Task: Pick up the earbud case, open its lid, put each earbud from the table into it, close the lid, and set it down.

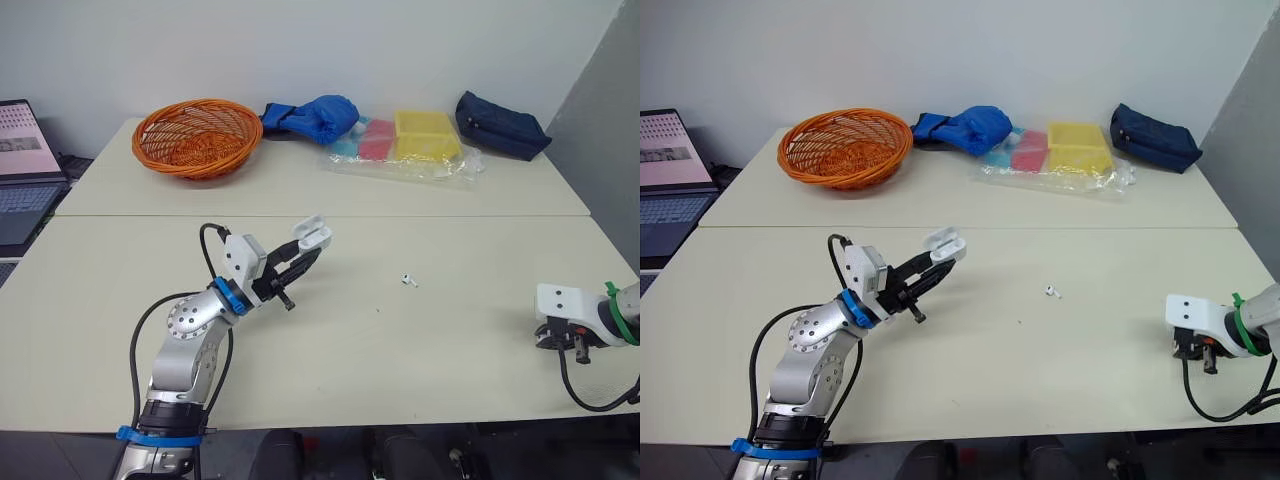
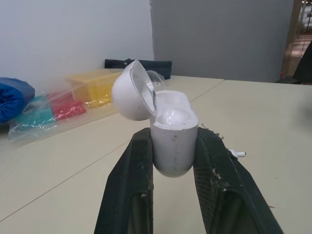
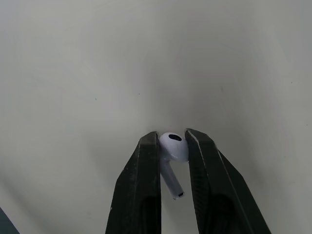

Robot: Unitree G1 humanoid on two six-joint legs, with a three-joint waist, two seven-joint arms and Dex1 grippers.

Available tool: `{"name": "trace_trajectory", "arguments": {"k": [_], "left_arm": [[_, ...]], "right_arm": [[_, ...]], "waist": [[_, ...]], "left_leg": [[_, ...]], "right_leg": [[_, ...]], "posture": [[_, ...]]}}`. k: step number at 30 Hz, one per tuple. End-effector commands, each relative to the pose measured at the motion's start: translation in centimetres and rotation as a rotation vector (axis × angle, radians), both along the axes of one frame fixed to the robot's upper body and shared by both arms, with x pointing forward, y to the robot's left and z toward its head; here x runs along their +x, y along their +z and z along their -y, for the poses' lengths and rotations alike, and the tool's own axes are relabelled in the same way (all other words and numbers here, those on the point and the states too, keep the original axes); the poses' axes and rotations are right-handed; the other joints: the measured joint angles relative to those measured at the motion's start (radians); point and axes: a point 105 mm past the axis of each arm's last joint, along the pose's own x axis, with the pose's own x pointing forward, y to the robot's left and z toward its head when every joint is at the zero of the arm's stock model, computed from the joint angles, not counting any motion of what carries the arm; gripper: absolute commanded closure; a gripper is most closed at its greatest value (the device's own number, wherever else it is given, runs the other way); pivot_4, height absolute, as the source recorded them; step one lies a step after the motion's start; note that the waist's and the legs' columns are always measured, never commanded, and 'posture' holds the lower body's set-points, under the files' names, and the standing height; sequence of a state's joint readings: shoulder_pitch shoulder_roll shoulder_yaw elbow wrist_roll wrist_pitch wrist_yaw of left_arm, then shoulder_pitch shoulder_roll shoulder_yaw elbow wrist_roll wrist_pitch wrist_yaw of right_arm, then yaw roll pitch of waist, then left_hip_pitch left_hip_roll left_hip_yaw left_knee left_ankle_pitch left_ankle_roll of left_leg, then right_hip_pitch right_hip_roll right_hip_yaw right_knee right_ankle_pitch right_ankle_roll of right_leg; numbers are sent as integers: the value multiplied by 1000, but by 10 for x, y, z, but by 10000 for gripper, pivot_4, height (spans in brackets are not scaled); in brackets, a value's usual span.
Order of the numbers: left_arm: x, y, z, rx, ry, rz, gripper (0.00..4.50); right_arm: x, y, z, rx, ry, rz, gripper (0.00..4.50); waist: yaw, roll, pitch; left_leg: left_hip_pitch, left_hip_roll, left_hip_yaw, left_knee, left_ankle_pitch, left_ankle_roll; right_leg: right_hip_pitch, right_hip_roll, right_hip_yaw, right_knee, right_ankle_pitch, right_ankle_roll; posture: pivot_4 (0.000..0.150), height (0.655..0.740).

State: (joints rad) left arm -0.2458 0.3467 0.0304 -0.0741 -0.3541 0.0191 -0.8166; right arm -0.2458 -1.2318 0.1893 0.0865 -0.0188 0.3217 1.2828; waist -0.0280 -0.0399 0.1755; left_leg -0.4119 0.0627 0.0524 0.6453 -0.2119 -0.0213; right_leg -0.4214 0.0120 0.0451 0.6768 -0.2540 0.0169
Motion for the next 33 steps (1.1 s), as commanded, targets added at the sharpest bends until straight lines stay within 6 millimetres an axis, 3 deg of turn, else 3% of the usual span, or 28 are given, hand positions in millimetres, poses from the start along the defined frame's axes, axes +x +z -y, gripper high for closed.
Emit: {"name": "trace_trajectory", "arguments": {"k": [1,4,12,19,33], "left_arm": [[-4,13,6,-27,-25,45,37564],[-4,13,6,-26,-28,45,37564],[-3,14,8,-31,-35,42,37564],[-4,13,7,-33,-31,32,37564],[-5,14,7,-23,-34,38,37564]], "right_arm": [[1,-3,2,1,-15,3,27044],[1,0,7,-15,-27,10,16856],[-5,3,13,-32,-33,-5,16856],[-14,0,14,26,-162,-60,16856],[-8,-3,4,60,-195,-60,16856]], "waist": [[0,0,0],[0,0,0],[2,0,0],[2,0,0],[-2,0,0]], "left_leg": [[0,0,0,0,0,0],[1,0,0,0,0,0],[1,0,0,0,0,0],[1,0,0,0,0,0],[3,0,1,0,0,0]], "right_leg": [[0,0,0,0,0,0],[0,0,0,1,0,0],[1,0,0,1,0,0],[1,0,0,1,0,0],[1,0,1,1,0,0]], "posture": [[1500,7400],[1500,7400],[1500,7400],[1500,7400],[1500,7400]]}}
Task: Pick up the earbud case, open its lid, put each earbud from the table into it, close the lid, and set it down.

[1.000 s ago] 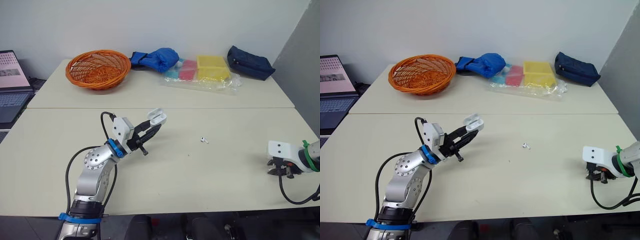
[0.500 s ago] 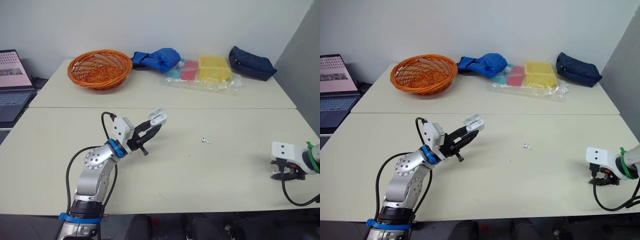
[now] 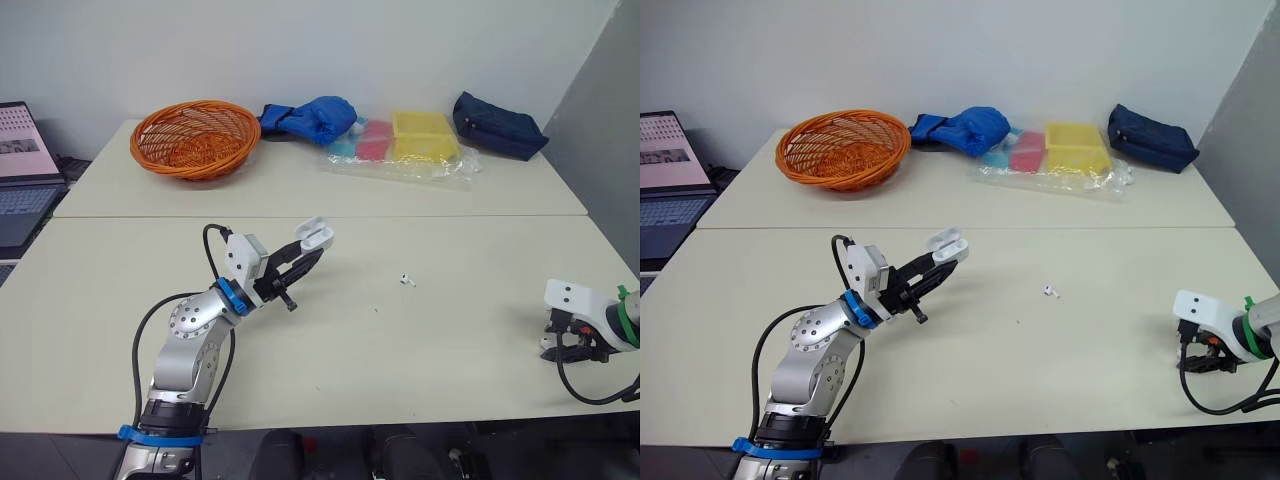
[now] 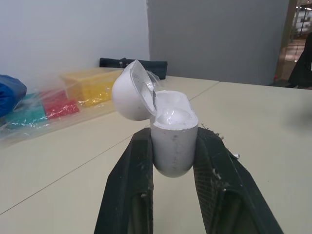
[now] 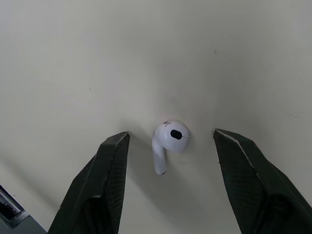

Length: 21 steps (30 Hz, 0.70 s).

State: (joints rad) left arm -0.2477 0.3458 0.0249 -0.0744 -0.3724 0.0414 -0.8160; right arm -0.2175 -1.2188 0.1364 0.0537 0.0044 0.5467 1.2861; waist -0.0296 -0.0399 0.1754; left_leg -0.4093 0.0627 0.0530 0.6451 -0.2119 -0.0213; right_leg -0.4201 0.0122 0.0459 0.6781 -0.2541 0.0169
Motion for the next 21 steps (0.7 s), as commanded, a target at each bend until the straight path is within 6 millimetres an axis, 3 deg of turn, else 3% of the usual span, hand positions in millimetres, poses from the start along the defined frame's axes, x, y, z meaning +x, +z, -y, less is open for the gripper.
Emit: {"name": "trace_trajectory", "arguments": {"k": [1,3,7,13,18,19,21], "left_arm": [[-5,15,5,-8,-23,61,37564],[-5,15,5,-6,-24,60,37564],[-5,16,5,-6,-25,61,37564],[-6,15,5,-3,-32,60,37564],[-5,15,6,-4,-34,61,37564],[-5,15,6,-6,-33,62,37564],[-3,17,6,-16,-28,71,37564]], "right_arm": [[-2,-3,-5,13,8,-17,20501],[-3,-4,-6,16,7,-23,25804],[-3,-5,-7,18,7,-24,40508],[3,-2,-10,42,6,0,40660],[25,36,-72,292,174,134,40660],[28,48,-91,361,210,169,40660],[39,91,-146,606,273,305,40660]], "waist": [[0,0,0],[0,0,0],[0,0,0],[-1,0,0],[-13,0,0],[-13,0,0],[-21,1,1]], "left_leg": [[0,0,0,0,0,0],[0,0,0,0,0,0],[0,0,0,0,0,0],[0,0,0,0,0,0],[2,0,2,0,0,0],[2,0,1,0,0,0],[2,1,0,-1,0,0]], "right_leg": [[0,0,0,0,0,0],[0,0,0,0,0,0],[0,0,0,0,0,0],[0,0,0,0,0,0],[0,1,2,2,1,0],[0,1,2,2,1,0],[0,2,2,3,1,0]], "posture": [[1500,7400],[1500,7400],[1500,7400],[1500,7400],[1500,7400],[1500,7400],[1500,7400]]}}
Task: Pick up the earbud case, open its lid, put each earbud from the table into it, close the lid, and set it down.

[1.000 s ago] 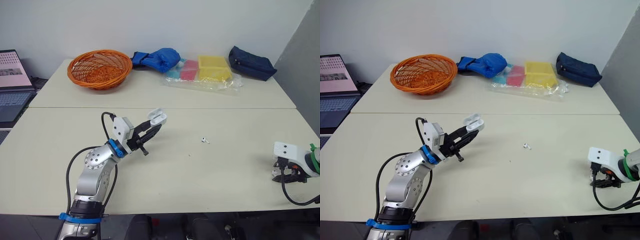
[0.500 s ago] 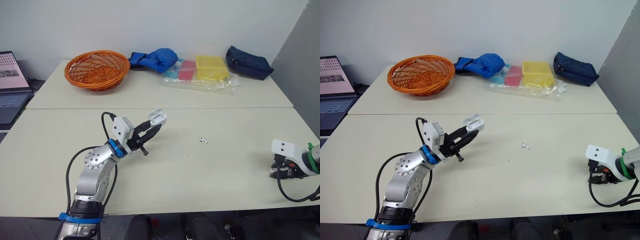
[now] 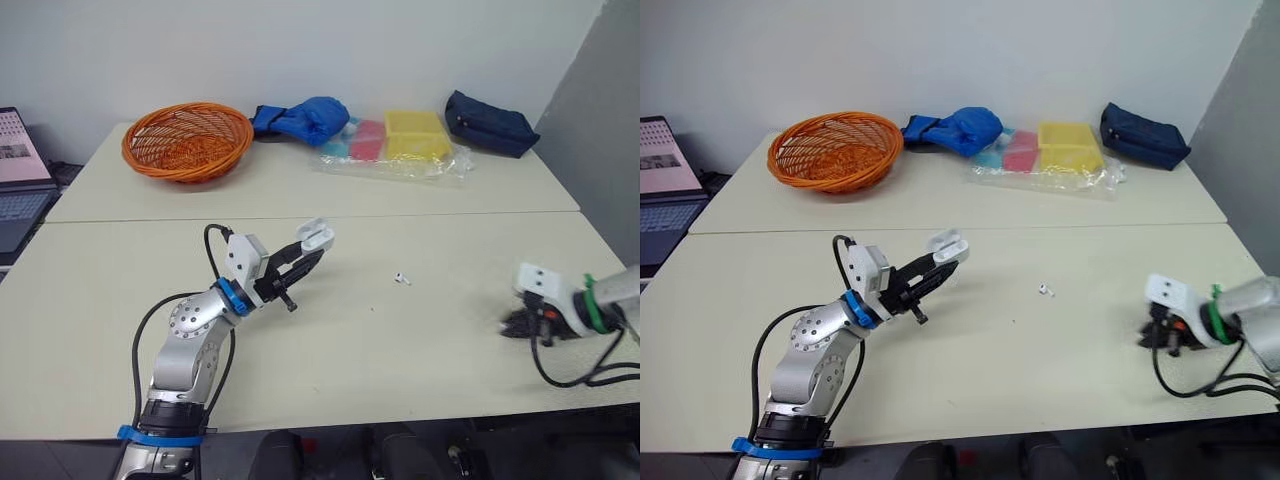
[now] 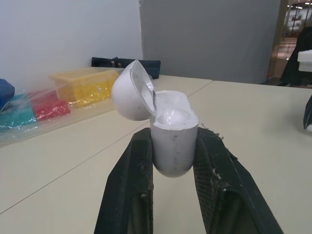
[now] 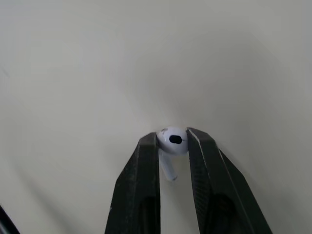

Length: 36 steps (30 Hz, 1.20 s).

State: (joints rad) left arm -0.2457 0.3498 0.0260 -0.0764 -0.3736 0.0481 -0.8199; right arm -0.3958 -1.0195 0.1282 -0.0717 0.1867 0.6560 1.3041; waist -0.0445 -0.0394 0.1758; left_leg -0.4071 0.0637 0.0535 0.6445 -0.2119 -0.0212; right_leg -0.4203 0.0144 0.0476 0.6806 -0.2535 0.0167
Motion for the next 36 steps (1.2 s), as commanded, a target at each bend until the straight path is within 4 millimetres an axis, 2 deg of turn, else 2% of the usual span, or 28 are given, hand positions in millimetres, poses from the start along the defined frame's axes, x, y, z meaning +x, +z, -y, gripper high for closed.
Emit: {"name": "trace_trajectory", "arguments": {"k": [1,3,5,8,10,12,17,24,36], "left_arm": [[-2,19,7,-37,-22,80,37564],[-2,21,10,-50,-25,85,37564],[-2,22,12,-54,-30,92,37564],[1,24,14,-69,-30,102,37564],[3,27,19,-87,-36,113,37564],[4,29,23,-96,-44,126,37564],[6,34,26,-101,-63,138,37564],[8,38,29,-102,-81,153,37564],[6,42,31,-103,-93,162,37564]], "right_arm": [[12,86,-81,390,99,249,40660],[10,117,-114,584,109,322,40660],[3,135,-135,707,120,383,40660],[-2,150,-161,872,81,458,40660],[-6,149,-184,953,81,516,40660],[-9,147,-196,988,85,546,40660],[6,147,-205,1047,13,541,40660],[10,135,-214,1021,4,537,40660],[18,115,-213,942,-22,558,40660]], "waist": [[-9,1,1],[-7,1,1],[3,0,0],[21,0,0],[22,0,0],[21,0,0],[16,0,0],[15,0,0],[14,0,0]], "left_leg": [[0,1,0,0,0,0],[-1,1,-3,0,0,0],[-2,1,-6,-1,0,0],[-9,0,-10,0,0,0],[-11,-1,-9,0,0,-1],[-11,-2,-9,0,0,-1],[-8,-1,-7,1,0,0],[-8,0,-9,1,0,0],[-8,0,-9,0,0,0]], "right_leg": [[0,1,0,0,1,-1],[0,2,-1,0,1,-1],[0,2,-3,0,1,-2],[-2,-1,-5,-2,0,-2],[-3,-2,-5,-3,0,-2],[-3,-3,-5,-3,0,-1],[-2,-2,-5,-2,1,0],[-2,1,-6,-2,1,-2],[-2,0,-6,-2,1,-2]], "posture": [[1500,7400],[1500,7400],[1500,7400],[1500,7400],[1500,7400],[1500,7400],[1500,7400],[1500,7400],[1500,7400]]}}
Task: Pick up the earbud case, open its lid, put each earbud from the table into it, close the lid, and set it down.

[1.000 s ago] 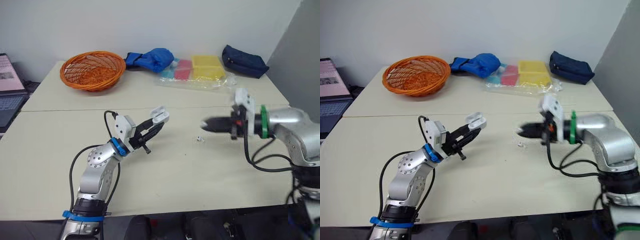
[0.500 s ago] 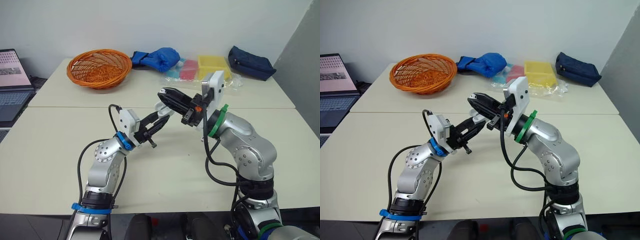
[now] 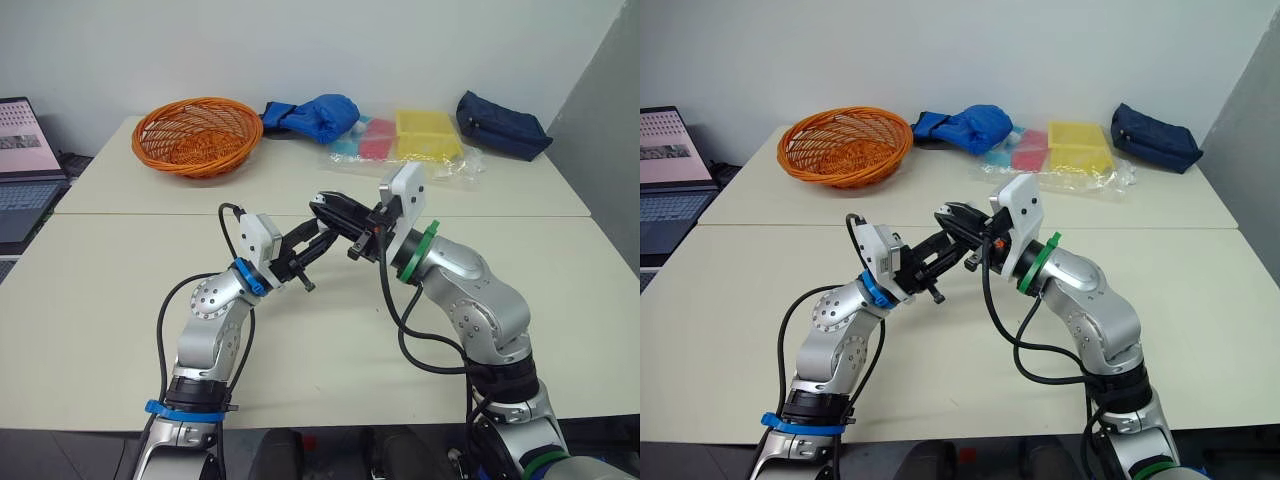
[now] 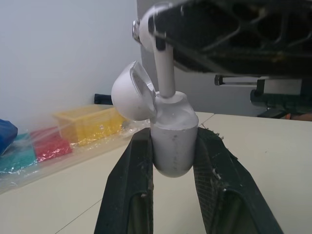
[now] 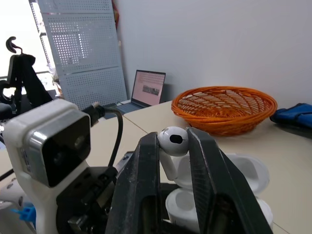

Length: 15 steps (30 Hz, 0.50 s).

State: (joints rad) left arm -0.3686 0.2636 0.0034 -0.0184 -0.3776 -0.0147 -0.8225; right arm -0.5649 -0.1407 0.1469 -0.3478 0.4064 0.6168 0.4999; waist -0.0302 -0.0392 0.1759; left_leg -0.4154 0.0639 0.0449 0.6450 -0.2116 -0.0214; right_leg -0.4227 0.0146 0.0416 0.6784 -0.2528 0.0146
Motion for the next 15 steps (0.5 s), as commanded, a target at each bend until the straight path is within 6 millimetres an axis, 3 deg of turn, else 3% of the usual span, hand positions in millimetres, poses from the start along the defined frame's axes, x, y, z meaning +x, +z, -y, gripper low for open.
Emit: {"name": "trace_trajectory", "arguments": {"k": [1,15], "left_arm": [[-3,13,5,-24,-25,47,37564],[-2,16,6,-26,-35,52,37564]], "right_arm": [[-3,5,-1,0,4,49,40660],[-4,-8,0,-48,-2,32,40660]], "waist": [[0,0,0],[0,0,0]], "left_leg": [[0,0,0,0,0,0],[0,0,0,0,0,0]], "right_leg": [[0,0,0,0,0,0],[0,0,0,-1,0,0]], "posture": [[1500,7400],[1500,7400]]}}
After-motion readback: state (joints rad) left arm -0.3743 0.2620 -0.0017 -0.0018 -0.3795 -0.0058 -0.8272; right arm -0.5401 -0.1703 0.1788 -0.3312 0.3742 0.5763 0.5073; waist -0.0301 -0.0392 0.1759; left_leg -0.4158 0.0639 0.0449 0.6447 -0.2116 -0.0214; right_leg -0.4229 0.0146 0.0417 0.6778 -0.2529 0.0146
